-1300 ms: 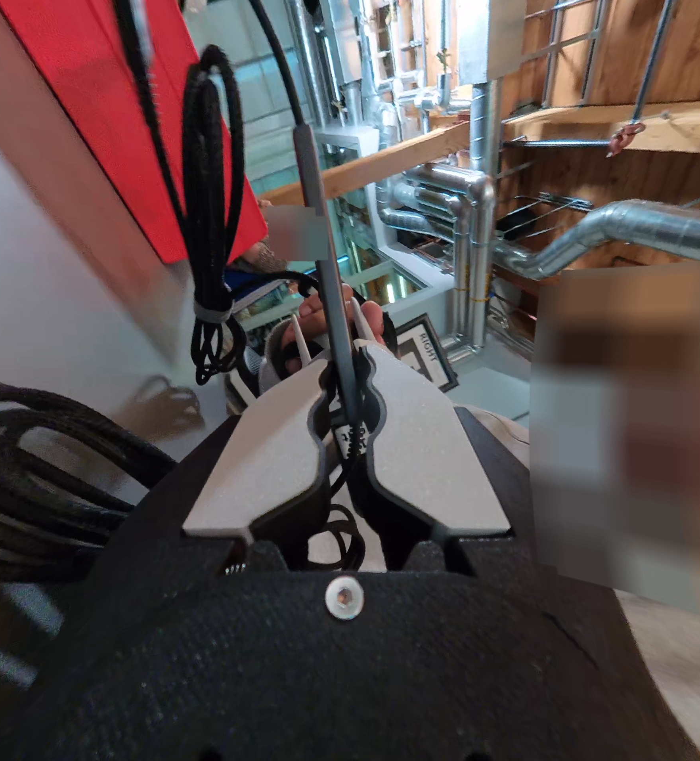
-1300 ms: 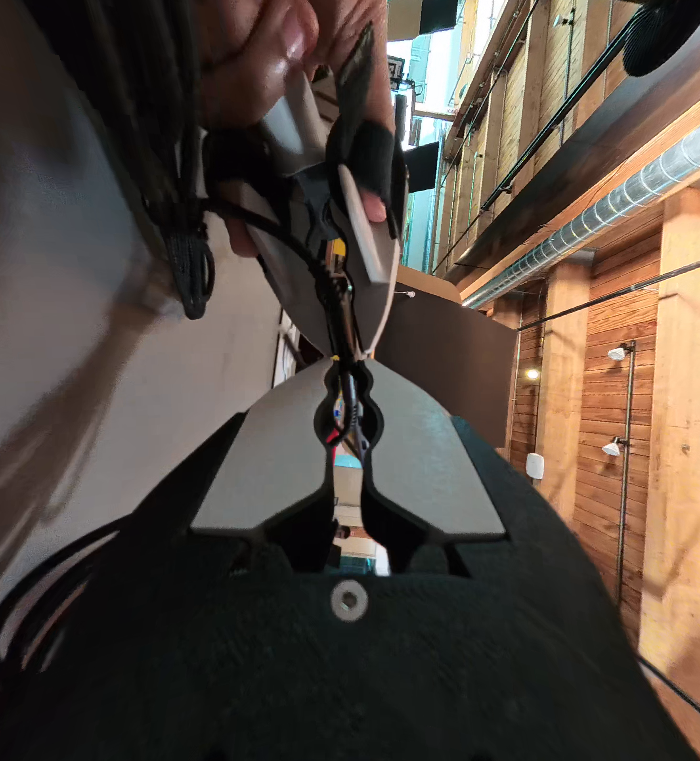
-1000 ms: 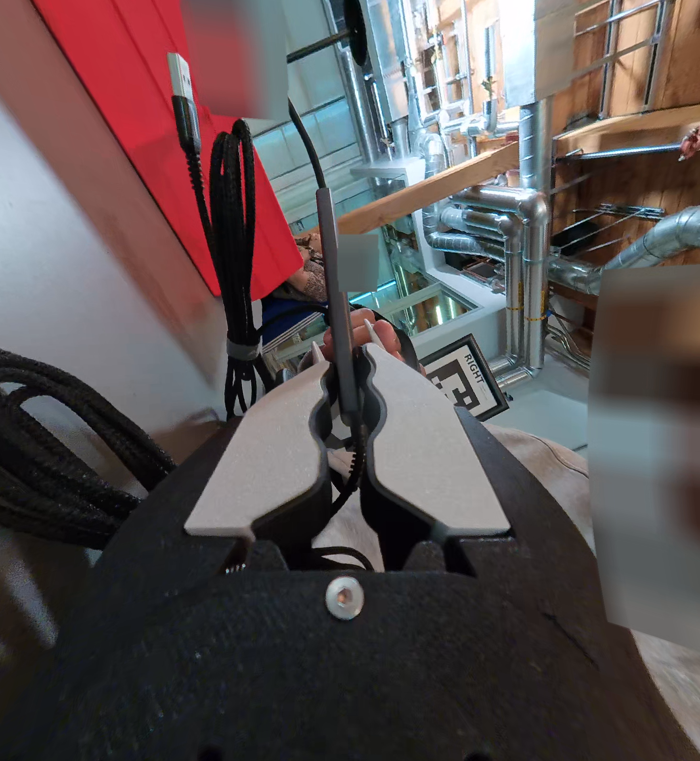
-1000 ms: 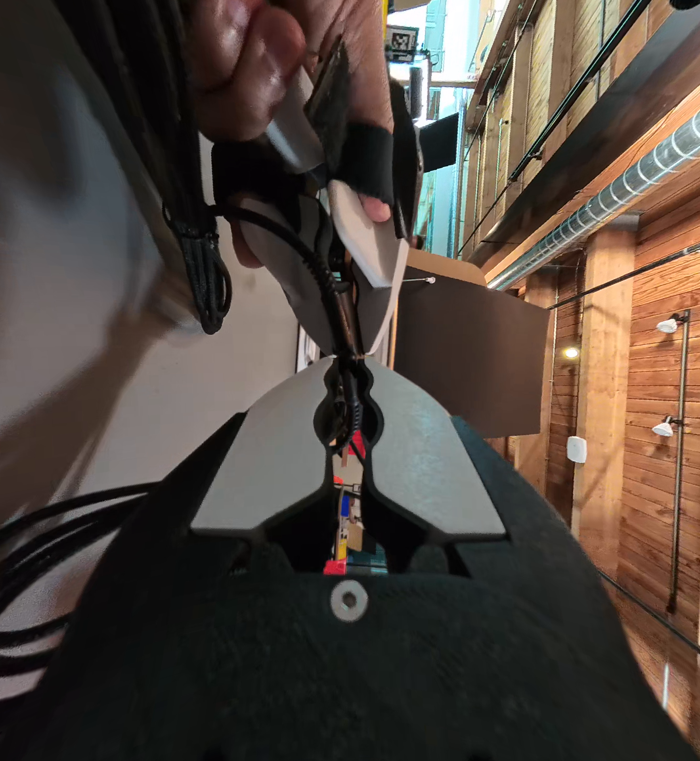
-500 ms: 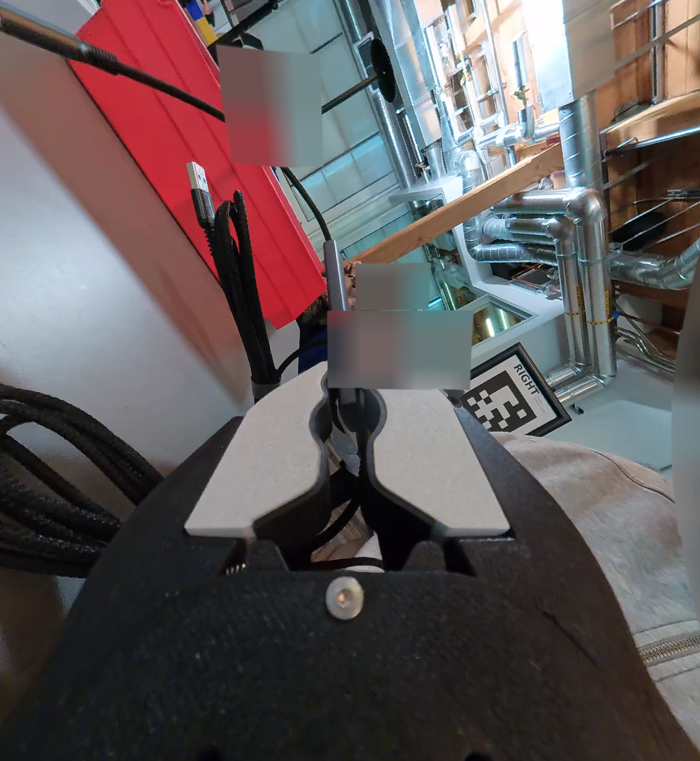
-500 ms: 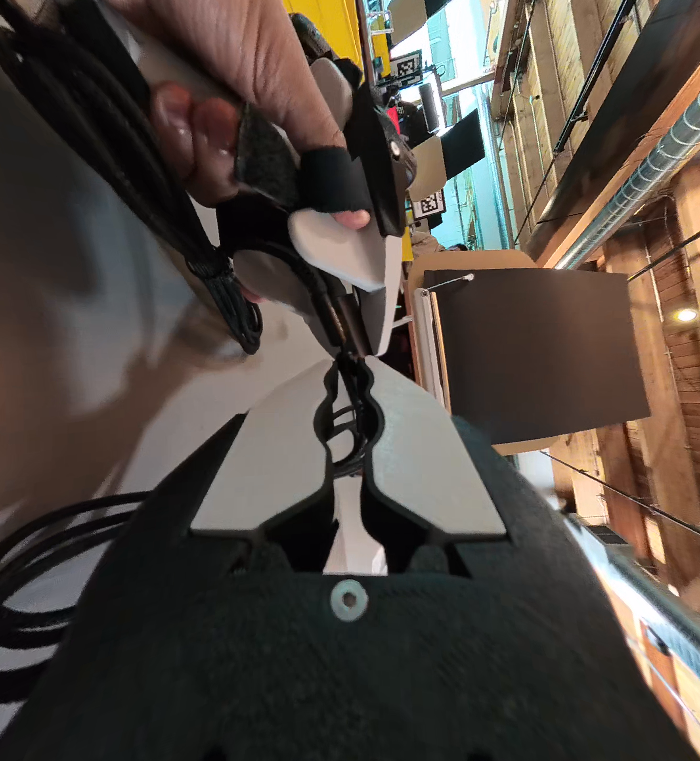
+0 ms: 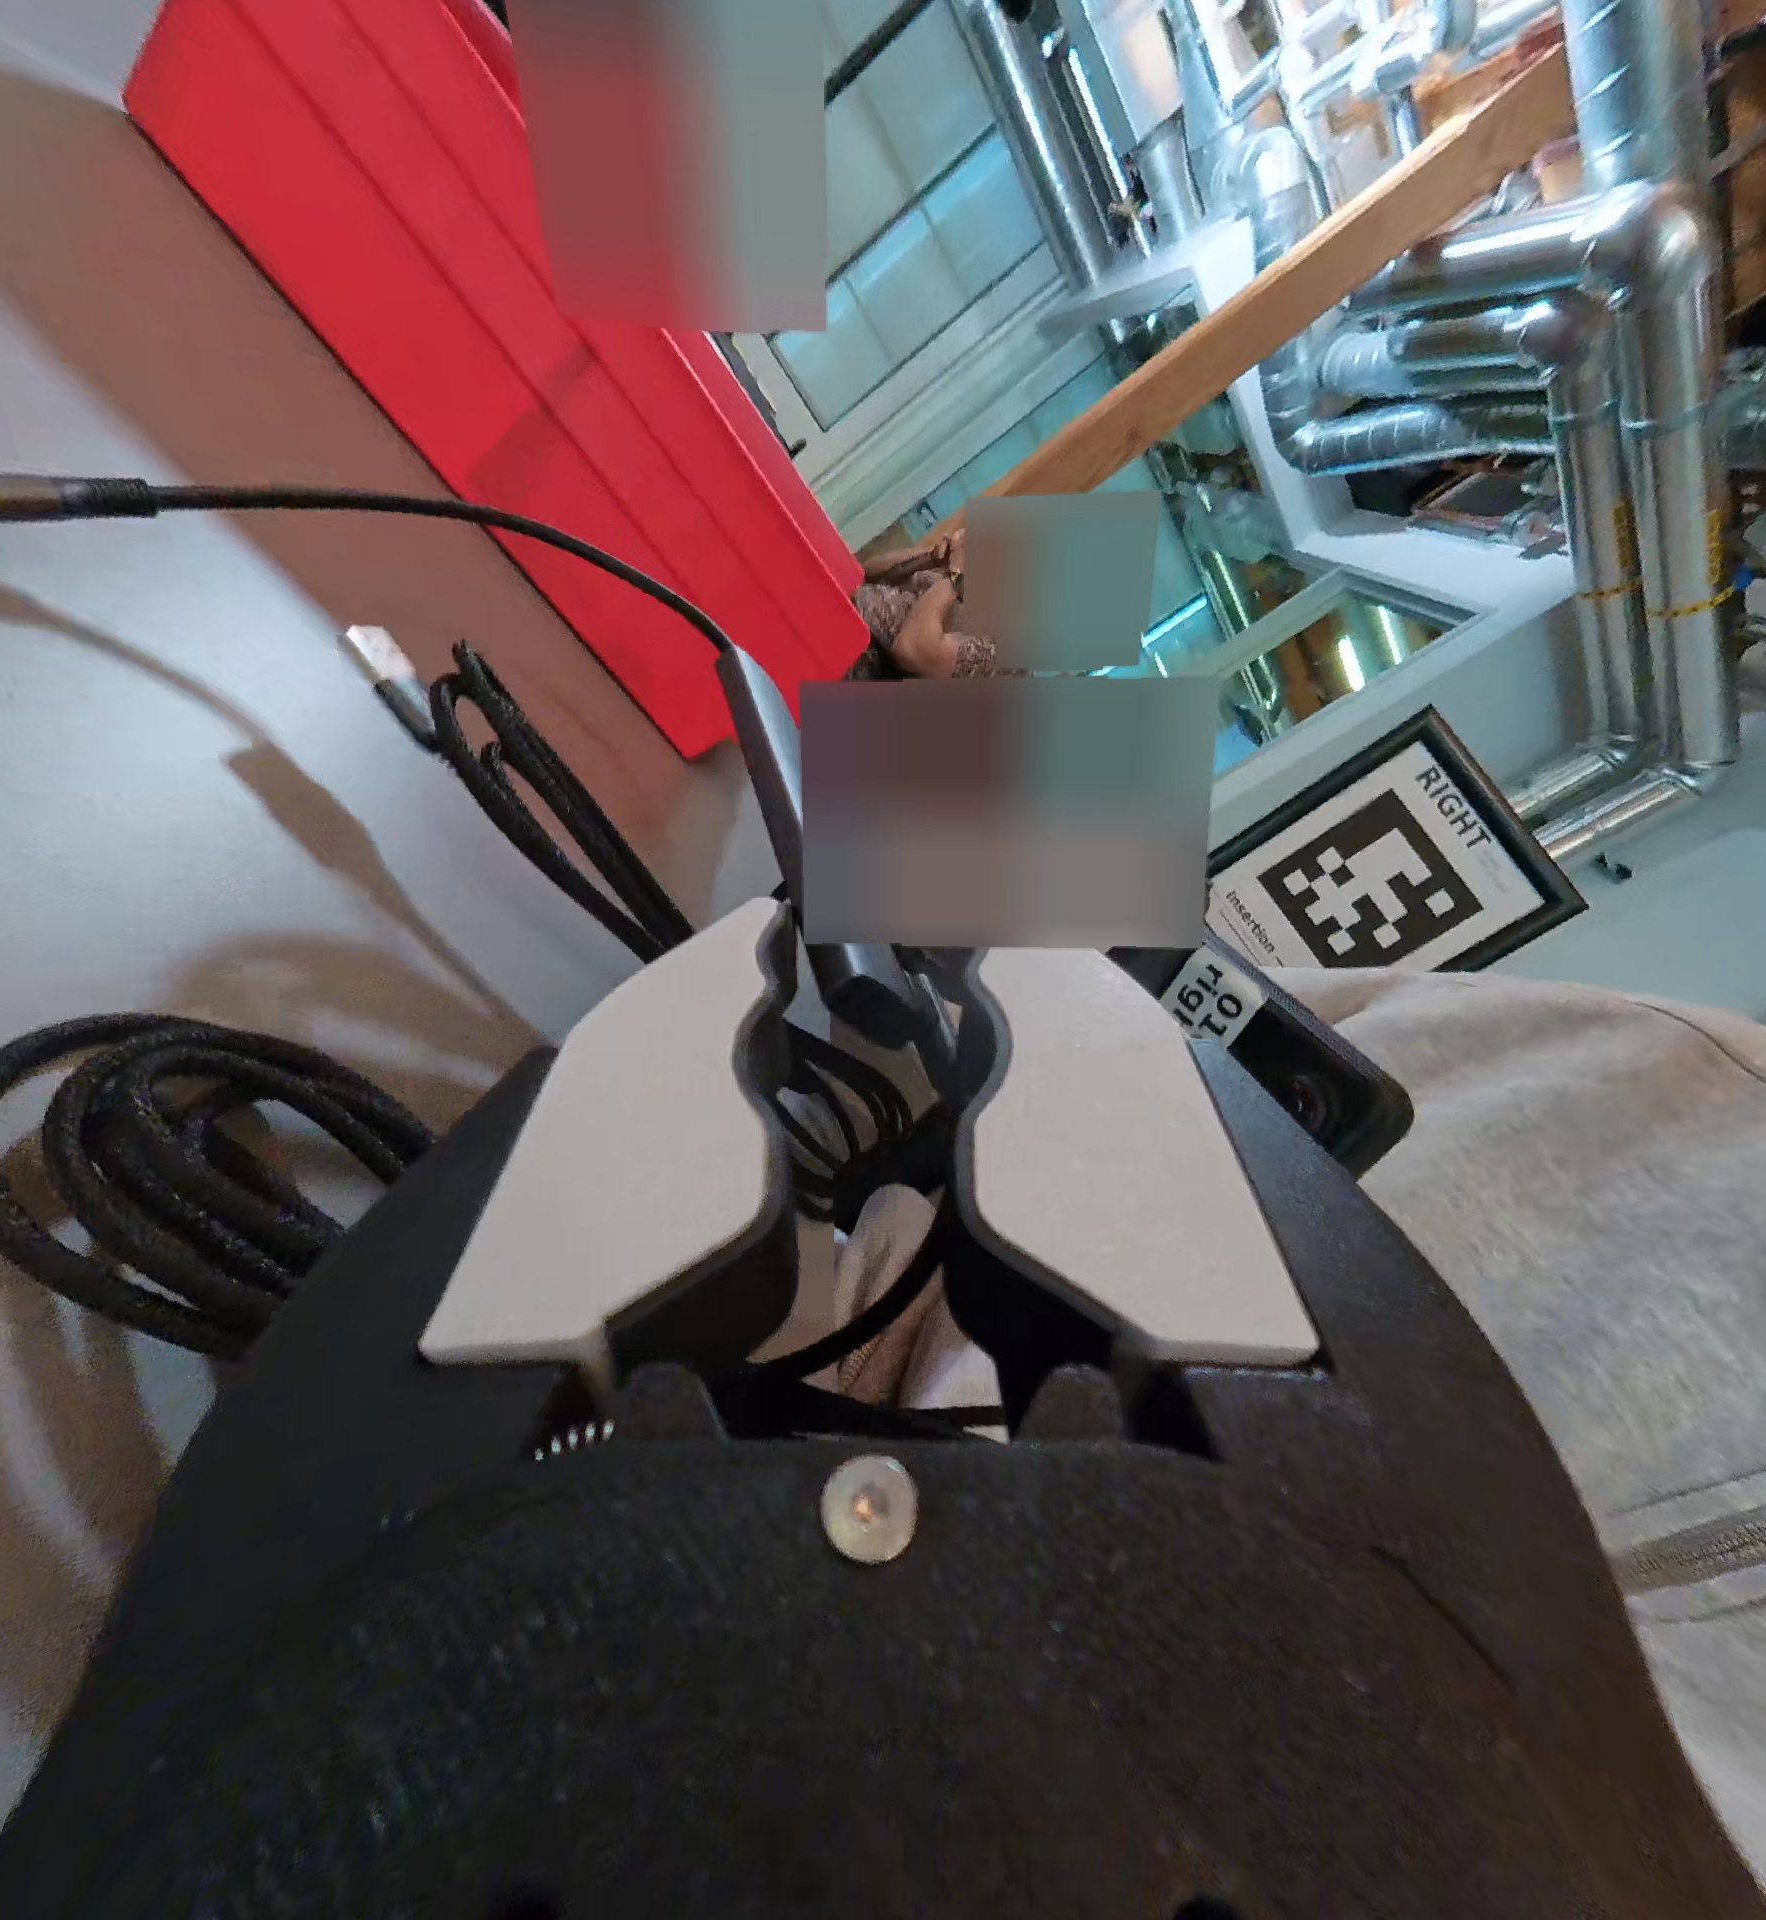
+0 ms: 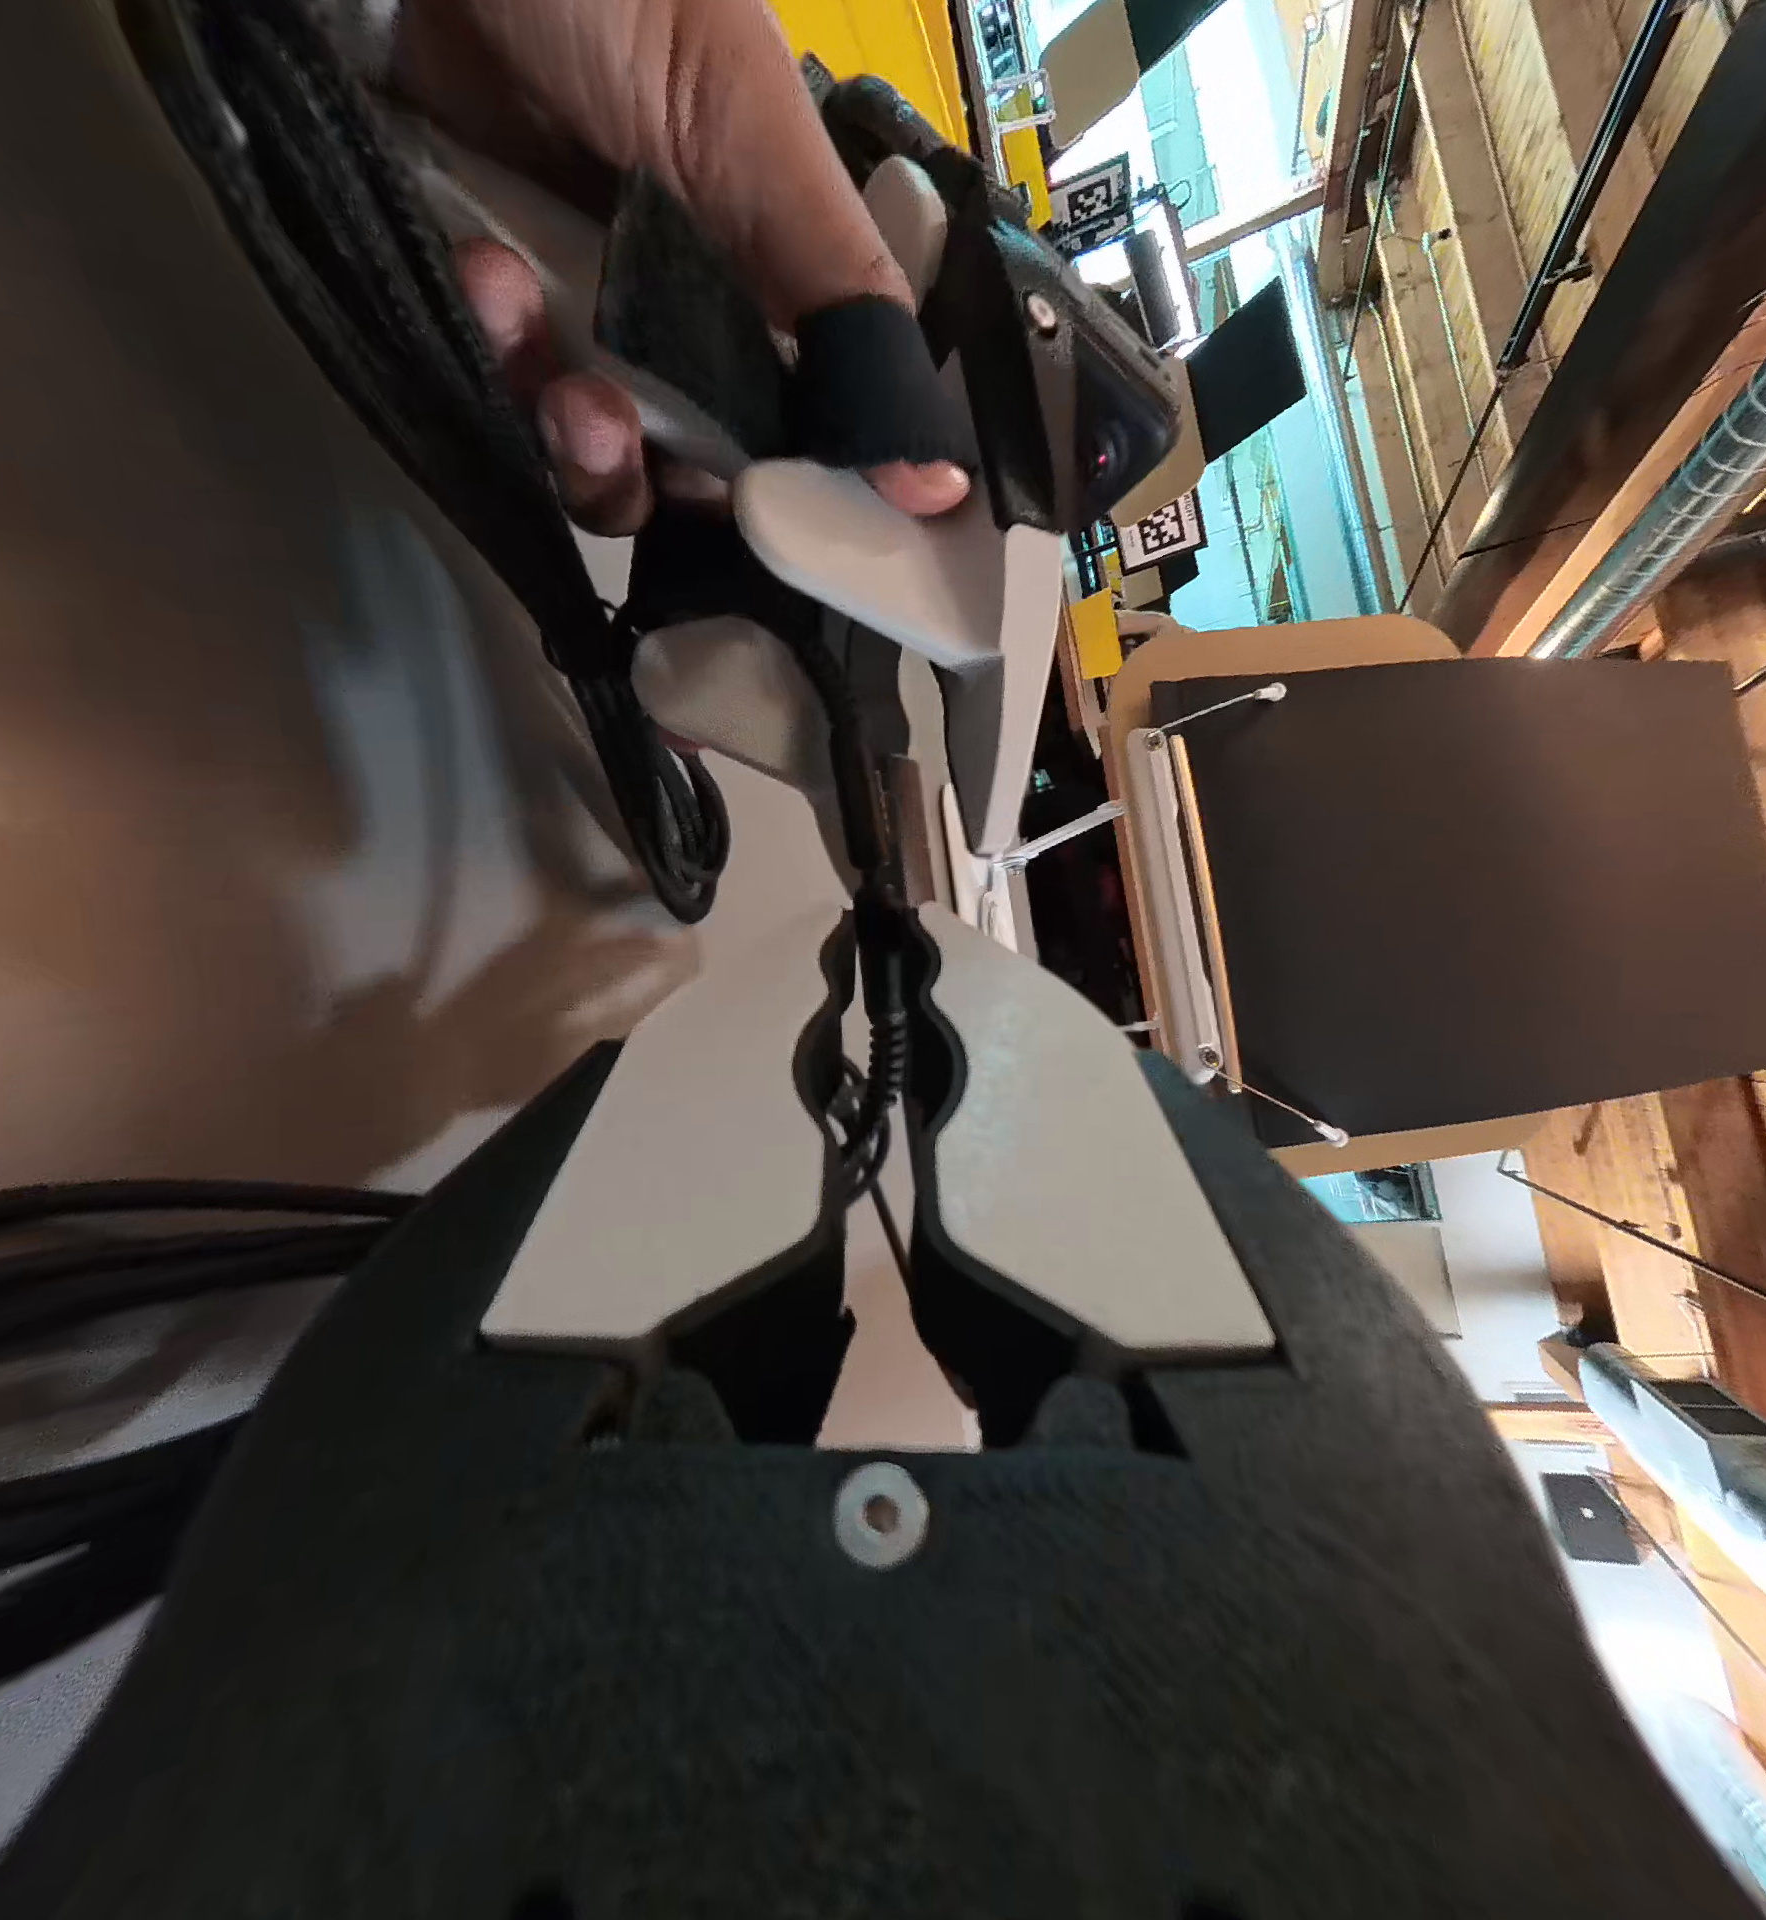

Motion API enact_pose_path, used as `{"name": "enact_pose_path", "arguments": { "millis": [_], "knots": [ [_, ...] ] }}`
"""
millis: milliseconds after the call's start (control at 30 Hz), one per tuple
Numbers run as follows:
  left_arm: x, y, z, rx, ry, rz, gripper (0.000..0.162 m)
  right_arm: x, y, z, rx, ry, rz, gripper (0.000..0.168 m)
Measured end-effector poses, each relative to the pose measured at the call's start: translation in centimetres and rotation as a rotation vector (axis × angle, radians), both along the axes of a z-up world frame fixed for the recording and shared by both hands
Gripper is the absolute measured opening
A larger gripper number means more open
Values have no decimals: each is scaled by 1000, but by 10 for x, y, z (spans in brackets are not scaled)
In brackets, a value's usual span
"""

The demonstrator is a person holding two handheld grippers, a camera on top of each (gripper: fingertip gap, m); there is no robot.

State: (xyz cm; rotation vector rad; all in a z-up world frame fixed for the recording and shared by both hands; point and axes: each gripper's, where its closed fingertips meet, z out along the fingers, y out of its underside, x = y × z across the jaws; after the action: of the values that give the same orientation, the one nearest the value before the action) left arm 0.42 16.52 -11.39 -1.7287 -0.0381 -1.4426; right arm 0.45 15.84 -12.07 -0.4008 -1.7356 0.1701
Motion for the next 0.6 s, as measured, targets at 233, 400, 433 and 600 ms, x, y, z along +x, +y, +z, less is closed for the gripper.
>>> {"name": "enact_pose_path", "arguments": {
  "millis": [233,400,433,600],
  "knots": [
    [-16,-2,7,133,184,42,38,1,8,3,-92,5,-24,8],
    [-38,0,8,191,272,122,44,1,15,7,-209,17,-39,8],
    [-42,1,8,206,300,145,44,1,17,8,-232,20,-47,8],
    [-77,1,25,312,360,352,44,2,31,18,-423,65,-98,8]
  ]
}}
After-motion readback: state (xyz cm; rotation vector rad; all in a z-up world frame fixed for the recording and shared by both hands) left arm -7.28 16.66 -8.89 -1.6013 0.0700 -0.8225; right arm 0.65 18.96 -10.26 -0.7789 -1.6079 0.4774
